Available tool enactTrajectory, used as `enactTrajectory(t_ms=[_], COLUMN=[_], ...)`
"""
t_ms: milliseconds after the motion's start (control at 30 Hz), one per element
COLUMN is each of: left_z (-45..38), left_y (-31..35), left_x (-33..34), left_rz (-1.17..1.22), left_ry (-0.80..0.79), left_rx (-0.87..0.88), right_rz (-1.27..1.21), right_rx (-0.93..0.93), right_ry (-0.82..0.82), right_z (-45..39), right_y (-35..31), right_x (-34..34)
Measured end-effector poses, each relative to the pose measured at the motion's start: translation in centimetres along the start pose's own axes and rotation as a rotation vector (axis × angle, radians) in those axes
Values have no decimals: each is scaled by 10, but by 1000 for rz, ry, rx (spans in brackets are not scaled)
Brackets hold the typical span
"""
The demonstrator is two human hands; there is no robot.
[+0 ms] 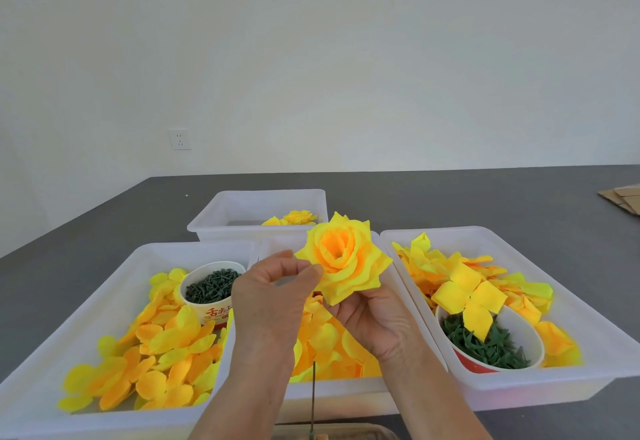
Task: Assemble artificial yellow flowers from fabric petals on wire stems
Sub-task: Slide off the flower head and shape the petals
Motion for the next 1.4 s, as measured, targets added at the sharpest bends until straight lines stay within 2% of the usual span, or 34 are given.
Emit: enactTrajectory(t_ms=[200,500,667,767,967,1233,1400], left_z=[0,4,-1,-2,-12,-26,-30], left_y=[-2,9,10,9,8,12,13], left_x=[-2,-4,1,3,1,-9,-10], left_rz=[29,56,-99,-102,-29,-33,6], left_ry=[-21,14,47,41,-44,-131,-136], left_rx=[-30,61,57,35,24,-19,-68], right_rz=[-17,-3,14,-3,7,154,186], right_rx=[-6,7,11,25,45,79,71], right_ry=[-23,-8,-13,-6,-5,-117,-138], right_z=[0,-2,-1,0,0,5,5], right_y=[1,1,2,3,2,2,5], right_x=[1,0,-1,-2,-2,2,3])
Point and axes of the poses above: each hand's wrist, its own z-axis away from the middle knuckle, its own x-axis out of the palm, y = z × x, the point moved 3 cm from there along -z, towards the middle knuckle, and after that the axes turned 15 degrees about -x, right-handed, at the moved point
